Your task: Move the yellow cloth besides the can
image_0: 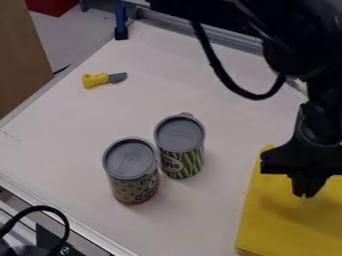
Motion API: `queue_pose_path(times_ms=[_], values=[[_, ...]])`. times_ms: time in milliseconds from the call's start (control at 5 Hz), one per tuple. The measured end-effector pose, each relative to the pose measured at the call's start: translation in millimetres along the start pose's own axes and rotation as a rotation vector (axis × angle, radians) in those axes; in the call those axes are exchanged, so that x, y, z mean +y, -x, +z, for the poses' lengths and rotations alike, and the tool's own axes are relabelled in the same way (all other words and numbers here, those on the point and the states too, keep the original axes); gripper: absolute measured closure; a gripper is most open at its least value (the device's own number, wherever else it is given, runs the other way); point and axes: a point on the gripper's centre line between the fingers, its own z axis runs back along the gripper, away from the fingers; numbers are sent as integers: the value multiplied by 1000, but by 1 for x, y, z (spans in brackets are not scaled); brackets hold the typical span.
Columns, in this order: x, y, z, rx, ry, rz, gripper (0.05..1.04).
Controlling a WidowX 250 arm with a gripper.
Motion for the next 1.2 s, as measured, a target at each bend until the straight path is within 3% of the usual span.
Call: queue_pose_path(times_ms=[600, 800, 1000, 1200], values=[[-9, 19, -22, 111, 4, -47, 1031], [-9, 13, -26, 95, -10, -6, 1031], [-8, 5, -28, 31, -21, 31, 1031], [-7, 0, -28, 15, -21, 53, 1031]])
